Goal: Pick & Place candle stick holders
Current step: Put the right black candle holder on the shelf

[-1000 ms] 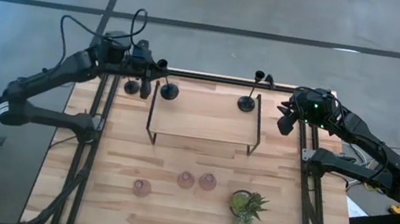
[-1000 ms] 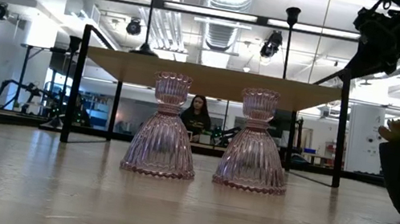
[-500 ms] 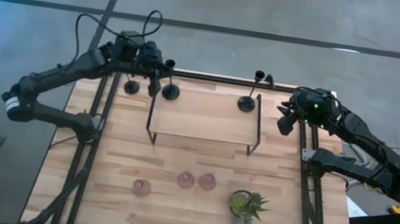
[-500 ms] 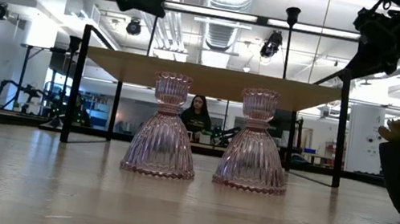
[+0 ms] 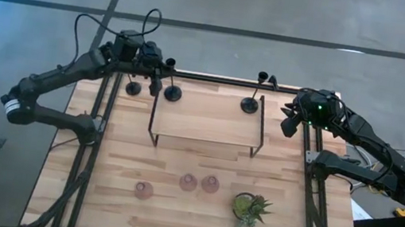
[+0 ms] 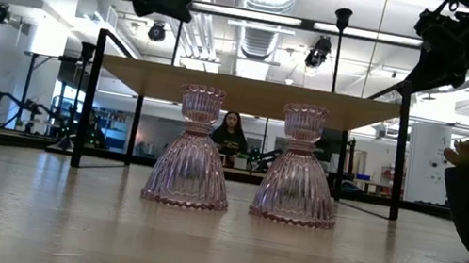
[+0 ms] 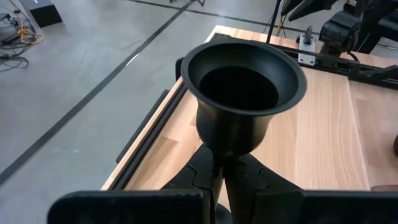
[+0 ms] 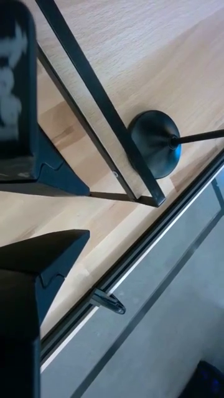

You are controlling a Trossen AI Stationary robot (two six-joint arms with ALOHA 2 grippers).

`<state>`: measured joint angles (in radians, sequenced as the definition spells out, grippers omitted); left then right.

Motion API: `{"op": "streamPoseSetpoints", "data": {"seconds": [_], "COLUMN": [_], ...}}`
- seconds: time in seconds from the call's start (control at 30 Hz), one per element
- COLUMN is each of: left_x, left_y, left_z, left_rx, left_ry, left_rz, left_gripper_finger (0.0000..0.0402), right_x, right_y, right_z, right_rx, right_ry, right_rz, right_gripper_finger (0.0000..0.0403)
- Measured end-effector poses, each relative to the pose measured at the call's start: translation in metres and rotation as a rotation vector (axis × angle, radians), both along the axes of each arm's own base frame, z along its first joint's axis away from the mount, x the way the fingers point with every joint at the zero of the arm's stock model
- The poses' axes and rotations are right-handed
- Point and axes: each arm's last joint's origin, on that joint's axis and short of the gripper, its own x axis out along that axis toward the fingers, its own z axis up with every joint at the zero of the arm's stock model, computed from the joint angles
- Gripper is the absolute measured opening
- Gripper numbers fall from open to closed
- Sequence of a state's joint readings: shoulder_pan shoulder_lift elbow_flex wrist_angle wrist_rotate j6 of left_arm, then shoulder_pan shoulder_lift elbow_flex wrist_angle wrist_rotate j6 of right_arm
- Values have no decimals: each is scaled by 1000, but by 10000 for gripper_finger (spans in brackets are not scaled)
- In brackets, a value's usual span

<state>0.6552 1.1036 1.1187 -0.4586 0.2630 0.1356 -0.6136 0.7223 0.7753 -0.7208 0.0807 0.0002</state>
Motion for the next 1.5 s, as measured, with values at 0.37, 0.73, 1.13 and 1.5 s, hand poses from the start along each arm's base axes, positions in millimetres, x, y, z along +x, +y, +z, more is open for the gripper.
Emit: {"op": "streamPoseSetpoints", "data": {"seconds": [0.37,0.73,1.13,1.5], "left_x": [-4,-3,-3,-5], "left_y": [-3,-1,-1,-3], "left_z": [0,-9,-7,-7], "left_rx": [-14,-21,-1,-13], "left_ry": [3,29,27,57], "left_rz": [-2,2,-2,-8], "left_gripper_finger": [18,69,95,212], "right_x": [0,0,0,0], "right_y": [0,0,0,0], "right_z": [0,0,0,0], "right_rx": [0,5,5,12], "right_ry": [0,-4,-5,-10], "right_rz": [0,-4,-5,-12], "right_gripper_finger": [92,102,84,100]}}
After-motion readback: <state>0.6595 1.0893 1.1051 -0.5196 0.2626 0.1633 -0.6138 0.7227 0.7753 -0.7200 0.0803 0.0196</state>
